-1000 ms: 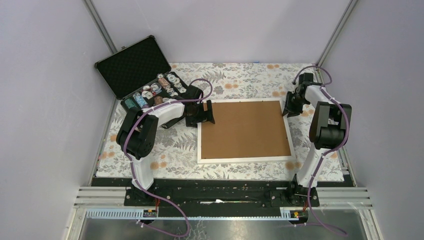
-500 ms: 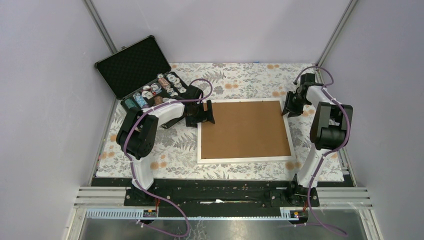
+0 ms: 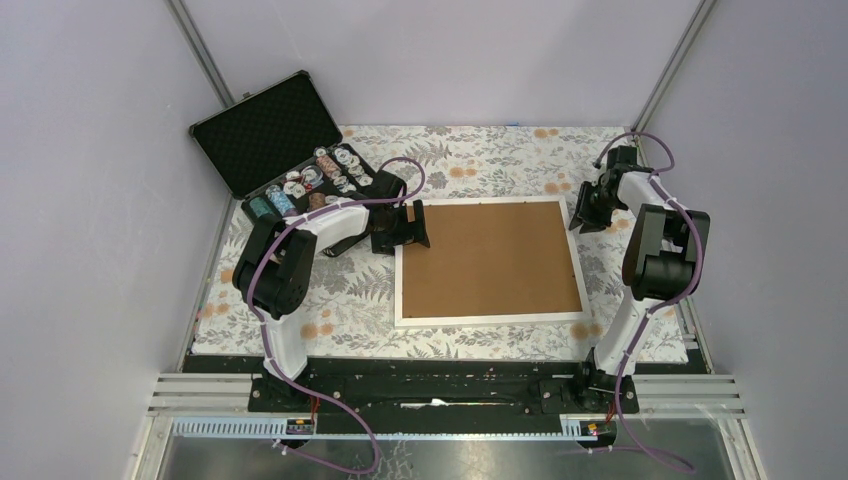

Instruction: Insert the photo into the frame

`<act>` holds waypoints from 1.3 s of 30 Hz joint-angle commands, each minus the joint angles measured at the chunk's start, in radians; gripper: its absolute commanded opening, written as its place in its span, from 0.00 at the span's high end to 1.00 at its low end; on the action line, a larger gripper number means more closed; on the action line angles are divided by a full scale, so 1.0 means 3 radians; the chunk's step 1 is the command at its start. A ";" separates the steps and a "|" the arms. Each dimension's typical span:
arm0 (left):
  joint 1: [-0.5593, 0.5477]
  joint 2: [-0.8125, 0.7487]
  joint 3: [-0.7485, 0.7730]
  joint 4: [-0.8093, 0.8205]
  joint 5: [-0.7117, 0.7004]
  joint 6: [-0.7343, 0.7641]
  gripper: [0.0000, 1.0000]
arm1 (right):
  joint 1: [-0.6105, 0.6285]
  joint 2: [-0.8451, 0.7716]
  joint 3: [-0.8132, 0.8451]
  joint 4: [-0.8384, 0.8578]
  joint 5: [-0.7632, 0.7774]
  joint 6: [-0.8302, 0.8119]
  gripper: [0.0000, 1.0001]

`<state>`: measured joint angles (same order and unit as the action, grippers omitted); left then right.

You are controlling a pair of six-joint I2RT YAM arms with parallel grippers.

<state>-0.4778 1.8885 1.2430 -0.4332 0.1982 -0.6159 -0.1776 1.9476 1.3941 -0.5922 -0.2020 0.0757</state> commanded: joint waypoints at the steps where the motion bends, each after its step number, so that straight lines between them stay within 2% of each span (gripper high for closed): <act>1: -0.0049 0.0075 0.0044 0.0162 0.0243 -0.0093 0.01 | 0.0004 0.0015 -0.0036 0.0038 -0.0027 -0.0035 0.61; 19: -0.0049 0.0061 0.0042 0.0164 0.0239 -0.0092 0.01 | 0.0188 0.0277 -0.0035 0.0032 0.0071 -0.0119 0.61; 29: -0.0054 0.0070 0.0041 0.0168 0.0257 -0.0100 0.01 | 0.0504 0.0471 -0.0137 0.0062 0.0222 -0.0122 0.61; 34: -0.0054 0.0069 0.0039 0.0167 0.0257 -0.0103 0.01 | 0.0644 0.0577 -0.0189 0.0103 0.0338 0.0026 0.53; 39: -0.0054 0.0062 0.0041 0.0167 0.0262 -0.0100 0.01 | 0.0731 0.0619 -0.0136 0.0074 0.0336 0.0125 0.53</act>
<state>-0.4721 1.8885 1.2434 -0.4473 0.1963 -0.6182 -0.0532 1.9827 1.4151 -0.5655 -0.0143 0.0463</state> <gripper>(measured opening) 0.987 0.460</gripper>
